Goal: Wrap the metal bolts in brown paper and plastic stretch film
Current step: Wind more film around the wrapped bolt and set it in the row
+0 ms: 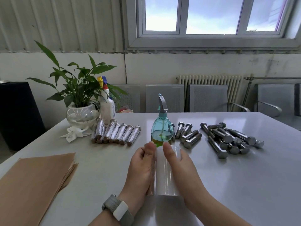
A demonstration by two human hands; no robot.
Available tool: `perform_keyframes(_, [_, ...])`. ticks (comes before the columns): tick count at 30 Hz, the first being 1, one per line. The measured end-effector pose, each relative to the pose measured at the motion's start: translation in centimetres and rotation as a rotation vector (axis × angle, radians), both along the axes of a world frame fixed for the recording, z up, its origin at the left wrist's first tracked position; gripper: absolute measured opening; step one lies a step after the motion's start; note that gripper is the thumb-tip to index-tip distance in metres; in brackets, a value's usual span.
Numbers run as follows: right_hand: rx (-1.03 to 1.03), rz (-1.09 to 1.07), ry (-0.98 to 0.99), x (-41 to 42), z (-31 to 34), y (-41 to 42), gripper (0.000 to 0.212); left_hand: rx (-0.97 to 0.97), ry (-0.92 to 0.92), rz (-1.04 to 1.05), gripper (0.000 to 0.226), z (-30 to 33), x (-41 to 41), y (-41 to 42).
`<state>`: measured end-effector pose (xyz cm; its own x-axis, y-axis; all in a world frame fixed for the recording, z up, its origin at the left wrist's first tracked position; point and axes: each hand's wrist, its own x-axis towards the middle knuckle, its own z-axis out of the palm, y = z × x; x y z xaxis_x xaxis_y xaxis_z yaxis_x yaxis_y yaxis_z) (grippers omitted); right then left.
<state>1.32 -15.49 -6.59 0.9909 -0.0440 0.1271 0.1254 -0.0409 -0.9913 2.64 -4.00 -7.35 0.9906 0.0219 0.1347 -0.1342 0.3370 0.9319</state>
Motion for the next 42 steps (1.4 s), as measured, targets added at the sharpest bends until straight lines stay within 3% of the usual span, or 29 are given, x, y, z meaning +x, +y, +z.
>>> perform_keyframes(4, [-0.036,-0.083,-0.012,-0.1,-0.4,0.7,0.073,-0.188,0.052,-0.022,0.057,-0.1,-0.3,-0.3])
perform_keyframes(8, [-0.213,-0.194,-0.014,-0.1,-0.2,0.5,0.071,-0.2,0.074,-0.127,0.056,-0.3,-0.8,-0.5])
perform_keyframes(11, [-0.165,-0.207,0.036,0.2,0.2,0.1,0.063,-0.199,0.094,-0.162,0.046,-0.6,-0.6,-0.8])
perform_keyframes(15, [0.212,0.11,0.213,0.3,0.1,-0.5,0.064,-0.107,0.023,-0.129,0.043,-0.6,0.0,-0.2])
perform_keyframes(18, [0.228,0.261,0.232,0.3,0.2,-0.7,0.059,-0.064,0.008,-0.09,0.043,-0.2,0.3,0.3])
perform_keyframes(25, [-0.003,-0.037,0.034,0.0,-0.1,0.0,0.06,0.157,0.0,0.065,0.05,0.3,0.6,0.6])
perform_keyframes(30, [-0.032,-0.084,-0.046,-0.6,-0.4,0.6,0.067,-0.027,-0.001,0.032,0.052,0.0,-0.4,0.0])
perform_keyframes(36, [-0.141,-0.149,-0.014,-0.4,-0.1,0.4,0.074,-0.358,0.12,-0.187,0.066,0.0,-0.5,0.1])
perform_keyframes(39, [-0.146,-0.157,0.003,0.0,-0.3,0.4,0.075,-0.277,0.131,-0.136,0.052,-0.2,-0.2,-0.1])
perform_keyframes(42, [0.014,-0.058,0.071,0.1,-0.1,0.3,0.064,-0.141,0.055,-0.082,0.044,-0.2,-0.1,0.0])
